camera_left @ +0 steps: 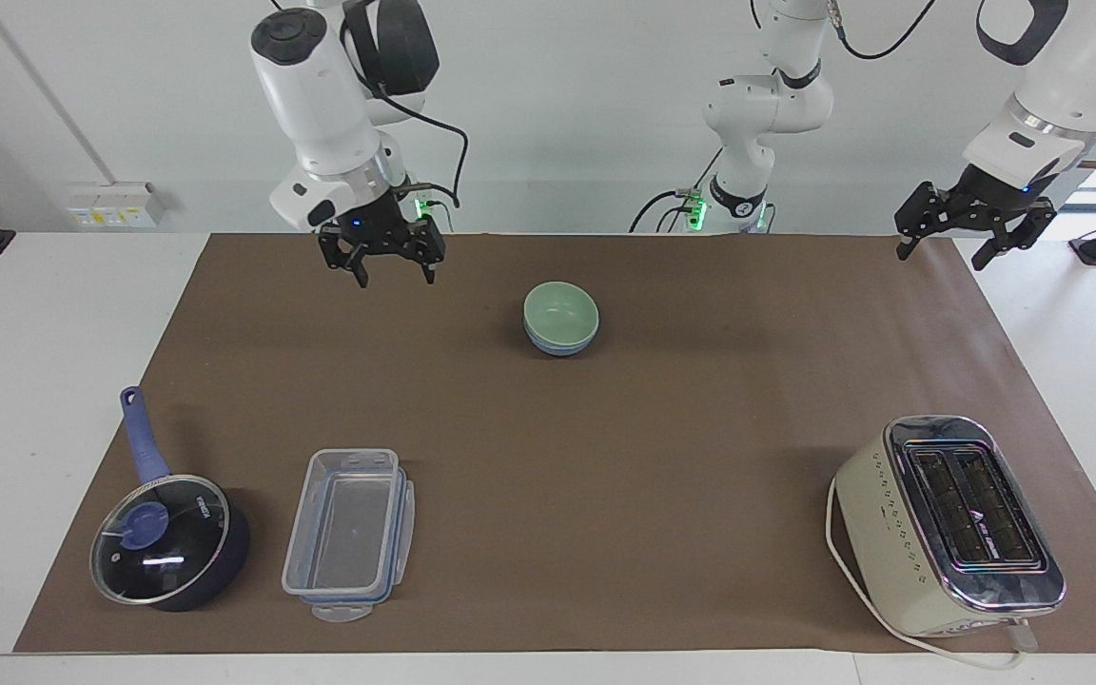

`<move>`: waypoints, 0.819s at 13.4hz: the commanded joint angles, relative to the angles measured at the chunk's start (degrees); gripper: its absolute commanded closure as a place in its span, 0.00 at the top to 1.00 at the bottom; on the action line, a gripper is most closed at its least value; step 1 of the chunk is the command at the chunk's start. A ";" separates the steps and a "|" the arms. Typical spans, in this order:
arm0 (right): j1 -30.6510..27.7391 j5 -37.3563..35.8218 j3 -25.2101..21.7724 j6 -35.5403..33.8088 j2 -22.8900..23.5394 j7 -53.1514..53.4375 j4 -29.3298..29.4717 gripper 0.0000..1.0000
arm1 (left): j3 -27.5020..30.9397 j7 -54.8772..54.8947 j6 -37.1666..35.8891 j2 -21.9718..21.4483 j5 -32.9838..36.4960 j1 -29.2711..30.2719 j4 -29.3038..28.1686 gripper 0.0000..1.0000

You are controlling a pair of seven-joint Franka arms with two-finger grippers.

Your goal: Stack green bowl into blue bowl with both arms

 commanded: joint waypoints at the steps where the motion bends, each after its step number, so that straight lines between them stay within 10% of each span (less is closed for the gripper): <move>1: -3.58 -3.15 0.61 -1.49 0.30 -1.23 2.55 1.00 | -0.38 0.76 -1.09 -0.32 0.32 0.28 0.47 1.00; 11: -10.88 -4.58 -1.14 -13.80 -3.47 -1.32 14.61 1.00 | -0.38 0.76 -1.09 -0.32 0.32 0.20 0.47 1.00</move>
